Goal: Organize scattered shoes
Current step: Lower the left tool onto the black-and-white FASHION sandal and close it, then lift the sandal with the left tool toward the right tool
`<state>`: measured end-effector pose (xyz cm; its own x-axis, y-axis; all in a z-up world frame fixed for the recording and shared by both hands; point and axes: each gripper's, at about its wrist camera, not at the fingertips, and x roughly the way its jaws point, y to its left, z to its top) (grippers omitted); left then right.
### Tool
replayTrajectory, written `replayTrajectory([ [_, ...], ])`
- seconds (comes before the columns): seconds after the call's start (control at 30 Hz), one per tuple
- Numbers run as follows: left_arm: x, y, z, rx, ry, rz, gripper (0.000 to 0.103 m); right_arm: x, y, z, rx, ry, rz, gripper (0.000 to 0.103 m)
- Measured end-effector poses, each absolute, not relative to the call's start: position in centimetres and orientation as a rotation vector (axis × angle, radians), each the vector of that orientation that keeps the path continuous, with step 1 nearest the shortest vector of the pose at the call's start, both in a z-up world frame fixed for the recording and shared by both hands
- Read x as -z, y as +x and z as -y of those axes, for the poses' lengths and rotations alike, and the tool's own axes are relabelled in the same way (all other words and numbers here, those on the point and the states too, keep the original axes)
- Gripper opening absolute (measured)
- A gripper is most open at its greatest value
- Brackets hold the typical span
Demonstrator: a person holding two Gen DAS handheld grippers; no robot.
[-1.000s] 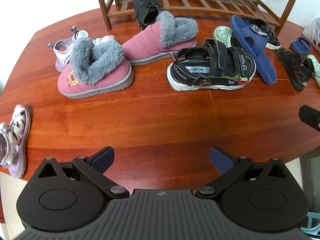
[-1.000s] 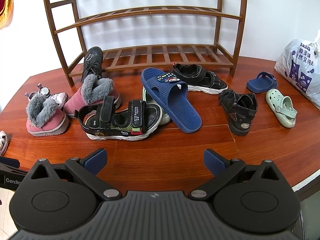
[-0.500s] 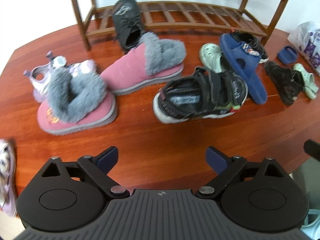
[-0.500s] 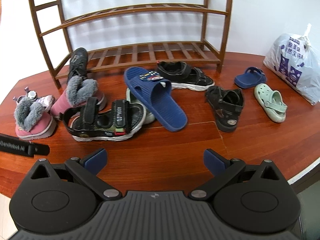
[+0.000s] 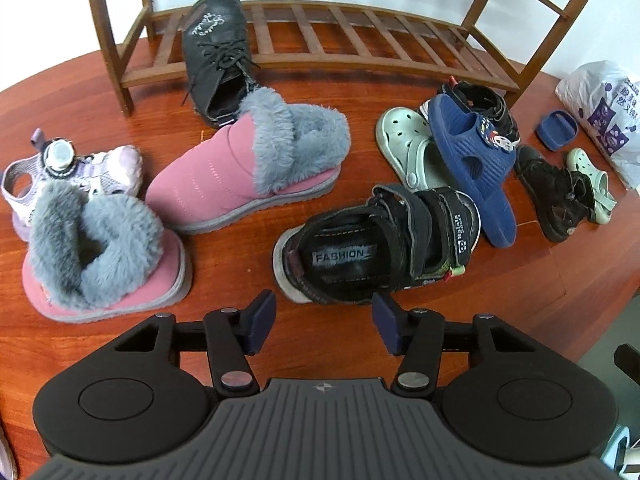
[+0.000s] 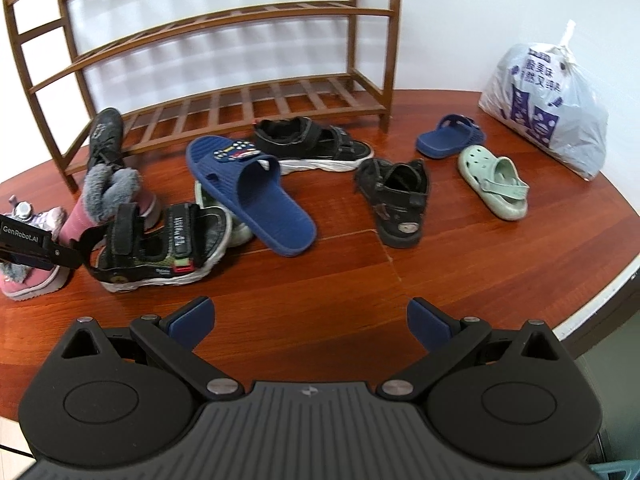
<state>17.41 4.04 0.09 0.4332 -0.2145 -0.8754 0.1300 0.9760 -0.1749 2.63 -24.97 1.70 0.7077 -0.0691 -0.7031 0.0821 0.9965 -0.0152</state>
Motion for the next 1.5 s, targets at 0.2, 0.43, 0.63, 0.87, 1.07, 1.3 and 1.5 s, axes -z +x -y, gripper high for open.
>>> replayTrajectory([
  [0.2,0.6,18.8,-3.6,0.229,-0.067,-1.105,0.042,-1.5,2.6,26.2,0.118,0.03,-0.781,0.103],
  [0.43,1.2,20.0,-3.7,0.213,-0.043,-1.083,0.03,-1.3,2.5,27.4,0.143,0.035,-0.784,0.103],
  [0.63,1.7,20.8,-4.7,0.2,-0.067,-1.08,0.024,-1.3,2.1,27.8,0.162,0.042,-0.792,0.103],
  [0.87,1.8,21.3,-5.5,0.187,-0.14,-1.096,0.027,-1.3,1.5,27.4,0.155,0.032,-0.795,0.103],
  [1.07,2.3,21.6,-5.0,0.194,-0.138,-1.109,0.038,-1.3,1.1,27.4,0.153,0.035,-0.793,0.103],
  [1.3,3.5,21.3,-4.6,0.188,-0.132,-1.136,0.012,-1.2,0.6,27.5,0.152,0.042,-0.791,0.103],
  [1.5,3.5,19.7,-4.4,0.211,-0.18,-1.178,0.012,-1.2,0.1,27.5,0.152,0.049,-0.789,0.103],
])
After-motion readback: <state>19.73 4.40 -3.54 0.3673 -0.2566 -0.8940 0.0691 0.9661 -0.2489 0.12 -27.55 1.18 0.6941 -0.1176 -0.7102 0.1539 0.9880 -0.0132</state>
